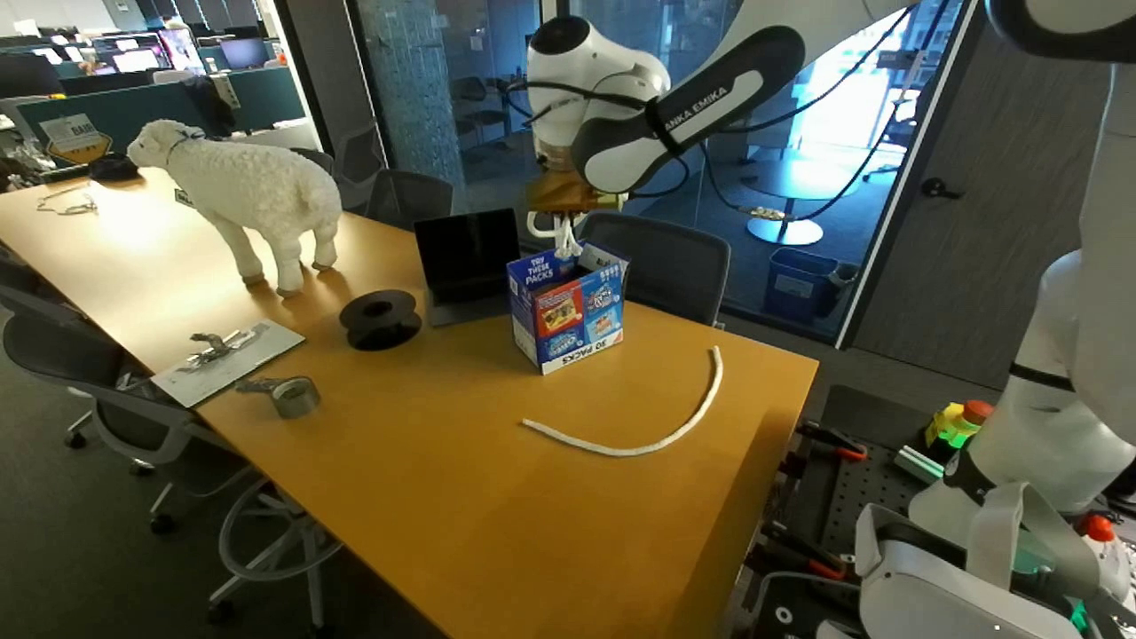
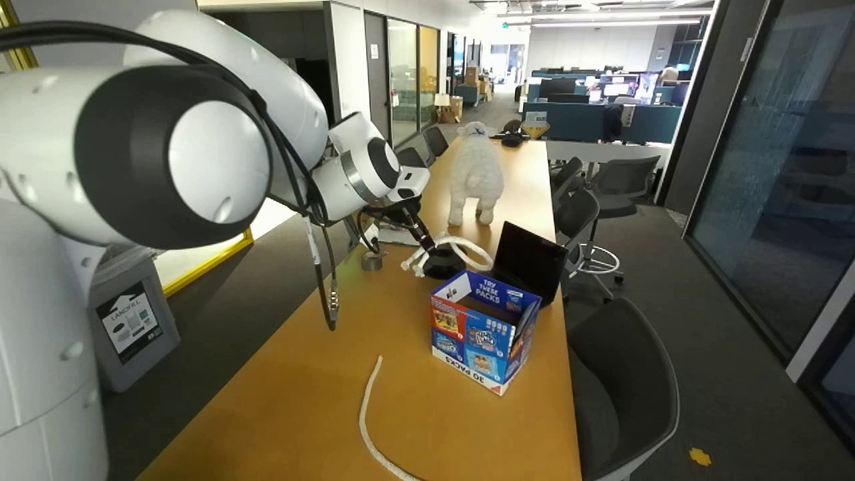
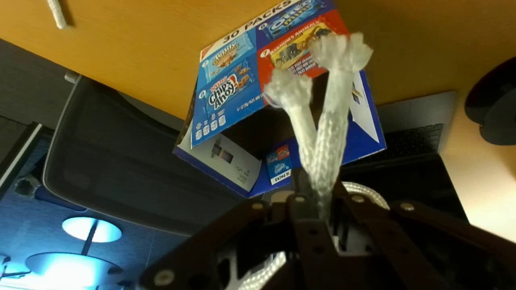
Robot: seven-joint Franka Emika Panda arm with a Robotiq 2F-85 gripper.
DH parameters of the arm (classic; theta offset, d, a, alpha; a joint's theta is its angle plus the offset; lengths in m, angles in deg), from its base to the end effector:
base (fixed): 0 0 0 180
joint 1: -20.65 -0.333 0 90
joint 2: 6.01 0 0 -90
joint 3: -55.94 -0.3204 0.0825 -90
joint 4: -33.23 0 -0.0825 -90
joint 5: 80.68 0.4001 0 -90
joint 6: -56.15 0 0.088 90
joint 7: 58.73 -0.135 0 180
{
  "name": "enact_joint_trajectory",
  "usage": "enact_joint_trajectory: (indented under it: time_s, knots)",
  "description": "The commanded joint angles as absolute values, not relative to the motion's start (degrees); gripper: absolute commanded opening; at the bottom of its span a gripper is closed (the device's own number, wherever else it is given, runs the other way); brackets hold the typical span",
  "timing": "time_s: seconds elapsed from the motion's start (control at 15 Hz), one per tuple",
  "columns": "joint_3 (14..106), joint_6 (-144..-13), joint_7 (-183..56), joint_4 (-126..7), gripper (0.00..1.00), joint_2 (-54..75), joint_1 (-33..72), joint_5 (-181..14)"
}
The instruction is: Put the ropes in the box one at a time
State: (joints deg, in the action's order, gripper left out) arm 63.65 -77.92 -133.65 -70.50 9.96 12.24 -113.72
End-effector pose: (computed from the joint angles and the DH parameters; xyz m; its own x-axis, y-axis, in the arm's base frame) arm 0.6776 -0.0057 0.3902 0.5091 -0.6832 0.5235 -0.8009 -0.5987 -0.0024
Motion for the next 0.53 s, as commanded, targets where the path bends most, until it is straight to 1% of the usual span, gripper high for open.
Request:
enact_joint_trajectory:
  time_s: [0.0,0.47]
  knots:
    - [62.99,-76.71,-134.01,-64.15,0.03,16.75,12.74,-112.65]
    - [64.42,-75.16,-134.2,-57.99,0.03,24.33,11.63,-111.31]
